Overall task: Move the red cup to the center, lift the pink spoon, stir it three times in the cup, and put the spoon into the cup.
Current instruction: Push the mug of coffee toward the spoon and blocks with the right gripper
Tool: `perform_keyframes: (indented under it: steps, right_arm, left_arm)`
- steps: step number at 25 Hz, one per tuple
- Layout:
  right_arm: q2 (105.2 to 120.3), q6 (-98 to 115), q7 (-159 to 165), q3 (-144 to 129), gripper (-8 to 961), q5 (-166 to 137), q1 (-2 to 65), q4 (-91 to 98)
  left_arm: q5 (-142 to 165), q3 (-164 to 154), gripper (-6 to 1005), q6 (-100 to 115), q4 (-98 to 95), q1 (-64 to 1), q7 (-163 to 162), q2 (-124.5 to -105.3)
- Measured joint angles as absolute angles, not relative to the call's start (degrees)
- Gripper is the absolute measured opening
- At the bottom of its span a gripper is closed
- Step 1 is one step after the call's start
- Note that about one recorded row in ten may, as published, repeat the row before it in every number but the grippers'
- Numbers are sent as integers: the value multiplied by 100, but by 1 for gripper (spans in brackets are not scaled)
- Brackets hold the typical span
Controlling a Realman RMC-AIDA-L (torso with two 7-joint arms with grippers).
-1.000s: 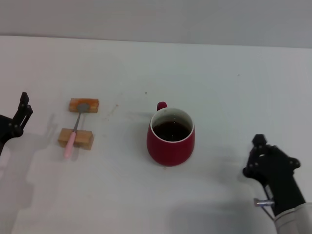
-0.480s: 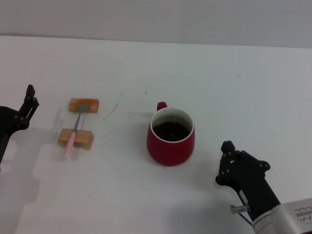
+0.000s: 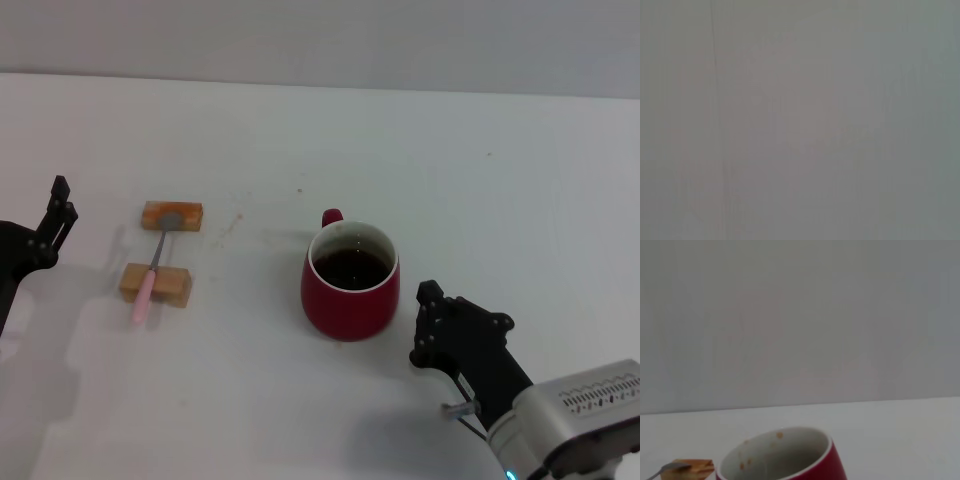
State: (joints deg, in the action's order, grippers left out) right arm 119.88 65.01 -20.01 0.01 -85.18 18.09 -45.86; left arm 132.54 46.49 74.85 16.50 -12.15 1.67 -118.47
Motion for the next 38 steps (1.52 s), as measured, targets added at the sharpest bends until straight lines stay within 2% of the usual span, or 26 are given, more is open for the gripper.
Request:
perform_keyframes:
  steps: [30, 38]
  right_arm:
    - [11988, 5462, -1953, 668, 0, -8516, 2544, -4579]
    - [11989, 6052, -1976, 677, 0, -8516, 2224, -4517]
  left_arm:
    - [13254, 5020, 820, 7586, 1572, -1105, 167, -11814]
    - [13255, 5028, 818, 7584, 1611, -1098, 167, -11820]
